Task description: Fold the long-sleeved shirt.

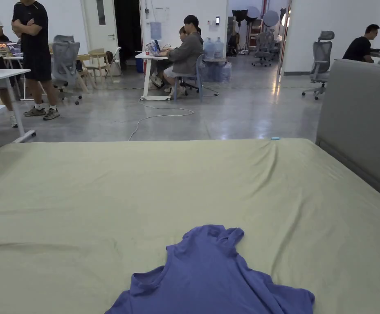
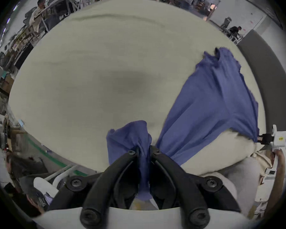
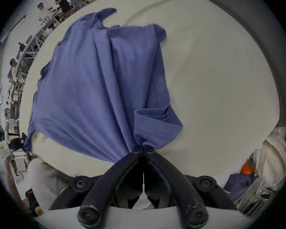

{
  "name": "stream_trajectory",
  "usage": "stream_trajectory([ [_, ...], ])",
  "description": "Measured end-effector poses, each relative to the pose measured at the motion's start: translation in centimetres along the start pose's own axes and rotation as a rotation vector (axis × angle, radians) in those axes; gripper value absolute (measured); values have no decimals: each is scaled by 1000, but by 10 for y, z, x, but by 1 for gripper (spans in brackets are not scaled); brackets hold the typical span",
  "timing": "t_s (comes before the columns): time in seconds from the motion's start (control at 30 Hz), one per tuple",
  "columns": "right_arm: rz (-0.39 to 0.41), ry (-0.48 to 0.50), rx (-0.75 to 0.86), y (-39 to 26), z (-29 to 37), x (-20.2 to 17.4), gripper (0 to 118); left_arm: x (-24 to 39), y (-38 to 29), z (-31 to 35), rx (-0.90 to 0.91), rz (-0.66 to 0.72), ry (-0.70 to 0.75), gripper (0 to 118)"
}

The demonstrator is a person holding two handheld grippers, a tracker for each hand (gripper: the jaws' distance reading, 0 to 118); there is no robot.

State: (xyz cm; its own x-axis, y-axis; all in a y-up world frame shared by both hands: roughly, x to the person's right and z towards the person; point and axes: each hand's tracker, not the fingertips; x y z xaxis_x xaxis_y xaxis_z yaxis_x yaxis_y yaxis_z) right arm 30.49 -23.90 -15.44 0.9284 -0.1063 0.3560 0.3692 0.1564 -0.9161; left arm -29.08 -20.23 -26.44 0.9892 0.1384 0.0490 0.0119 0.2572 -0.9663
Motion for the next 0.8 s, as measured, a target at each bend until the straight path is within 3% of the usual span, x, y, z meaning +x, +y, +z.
stream_trajectory([
  [0.1, -61, 10, 1, 1, -4, 1, 1, -2, -2, -23, -38, 42, -8, 4],
  [0.17, -142, 31, -16, 6, -1, 6, 12, -14, 5, -37, -30, 64, -12, 10],
  [0.2, -168, 25, -22, 7, 3, 8, 27, -16, 6, -32, -8, 66, -32, 19],
  [0.23, -156, 39, -27, 8, 10, 10, 48, -16, 7, -25, 13, 50, -44, 37],
  [0.3, -157, 57, -13, 7, 33, 11, 96, -8, 6, 2, 95, 0, -61, 86],
  [0.33, -180, 49, 60, 2, 52, 12, 98, -3, 5, 20, 137, -17, -49, 96],
  [0.4, -182, 75, 226, -8, 87, 11, 98, 7, -3, 55, 266, -29, -56, 99],
  [0.5, -123, 166, 323, -27, 119, -3, 98, 28, -22, 79, 335, -73, -124, 97],
  [0.53, -105, 187, 317, -32, 121, -8, 96, 28, -25, 74, 284, -102, -136, 89],
  [0.6, -89, 195, 314, -44, 116, -20, 83, 42, -37, 63, 222, -97, -141, 59],
  [0.63, -71, 187, 336, -48, 110, -28, 83, 48, -43, 60, 259, -96, -208, 59],
  [0.67, -25, 149, 340, -50, 105, -38, 49, 68, -53, 55, 249, -90, -215, 8],
  [0.7, 32, 101, 306, -50, 100, -46, 0, 76, -52, 51, 241, -83, -230, 0],
  [0.8, 91, 131, 301, -52, 86, -66, 0, 105, -24, 43, 279, -127, -292, 0],
])
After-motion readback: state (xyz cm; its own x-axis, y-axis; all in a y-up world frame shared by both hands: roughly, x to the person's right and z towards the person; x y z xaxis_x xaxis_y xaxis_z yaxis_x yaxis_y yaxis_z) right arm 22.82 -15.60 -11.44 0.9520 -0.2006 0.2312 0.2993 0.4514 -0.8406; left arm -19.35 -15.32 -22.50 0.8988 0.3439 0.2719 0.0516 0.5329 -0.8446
